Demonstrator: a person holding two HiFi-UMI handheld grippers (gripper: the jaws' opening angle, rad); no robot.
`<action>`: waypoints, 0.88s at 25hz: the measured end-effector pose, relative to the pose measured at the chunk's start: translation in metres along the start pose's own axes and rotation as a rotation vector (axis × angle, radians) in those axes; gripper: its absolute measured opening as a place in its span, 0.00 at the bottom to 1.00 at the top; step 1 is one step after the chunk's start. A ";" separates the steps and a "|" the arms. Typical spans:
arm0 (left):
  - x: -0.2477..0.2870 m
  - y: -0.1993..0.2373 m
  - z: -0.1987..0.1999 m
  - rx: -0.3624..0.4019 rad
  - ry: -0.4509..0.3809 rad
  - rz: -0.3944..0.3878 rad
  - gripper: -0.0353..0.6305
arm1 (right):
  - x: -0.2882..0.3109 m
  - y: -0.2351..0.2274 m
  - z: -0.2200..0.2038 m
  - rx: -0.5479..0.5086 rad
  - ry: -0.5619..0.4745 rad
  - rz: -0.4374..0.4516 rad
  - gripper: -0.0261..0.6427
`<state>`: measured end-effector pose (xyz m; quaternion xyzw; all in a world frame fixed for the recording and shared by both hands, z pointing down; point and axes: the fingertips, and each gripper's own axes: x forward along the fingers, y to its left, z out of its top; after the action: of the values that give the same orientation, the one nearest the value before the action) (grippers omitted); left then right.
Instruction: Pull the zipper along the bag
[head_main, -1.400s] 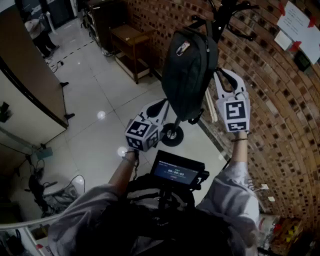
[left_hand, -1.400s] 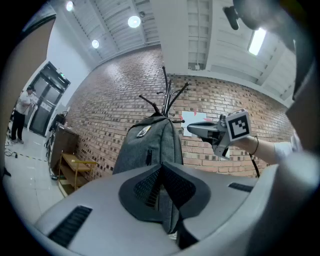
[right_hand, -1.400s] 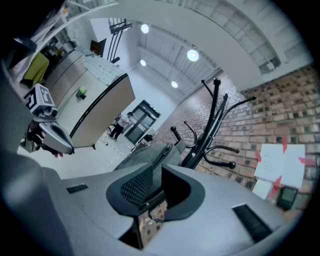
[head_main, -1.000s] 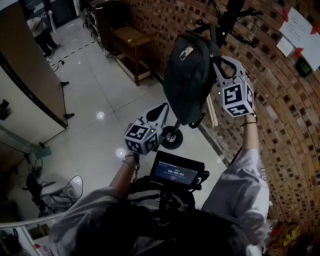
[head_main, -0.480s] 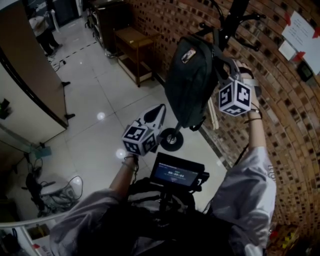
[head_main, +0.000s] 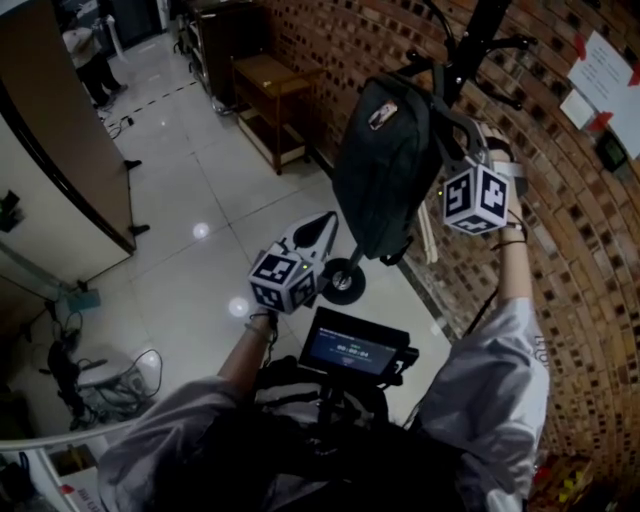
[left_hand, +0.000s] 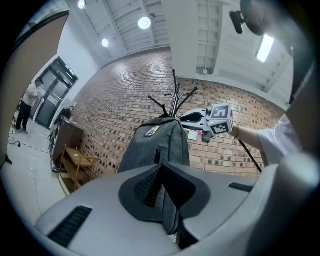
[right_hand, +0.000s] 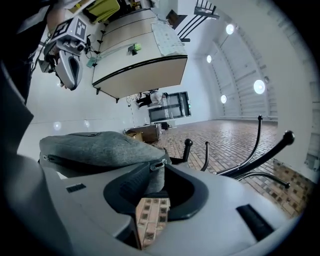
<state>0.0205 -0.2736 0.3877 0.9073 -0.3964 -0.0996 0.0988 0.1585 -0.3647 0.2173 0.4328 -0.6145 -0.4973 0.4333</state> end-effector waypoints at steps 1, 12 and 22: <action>-0.001 0.000 0.001 0.000 -0.001 0.002 0.06 | -0.002 -0.002 0.001 0.008 -0.009 -0.012 0.19; -0.001 0.006 0.001 -0.037 -0.011 0.010 0.06 | 0.007 0.002 0.010 -0.063 -0.022 0.001 0.17; -0.002 0.007 0.002 -0.056 -0.015 0.011 0.06 | 0.008 0.006 0.009 -0.272 0.006 0.063 0.16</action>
<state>0.0140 -0.2770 0.3882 0.9011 -0.3993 -0.1171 0.1216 0.1468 -0.3692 0.2229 0.3520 -0.5535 -0.5609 0.5052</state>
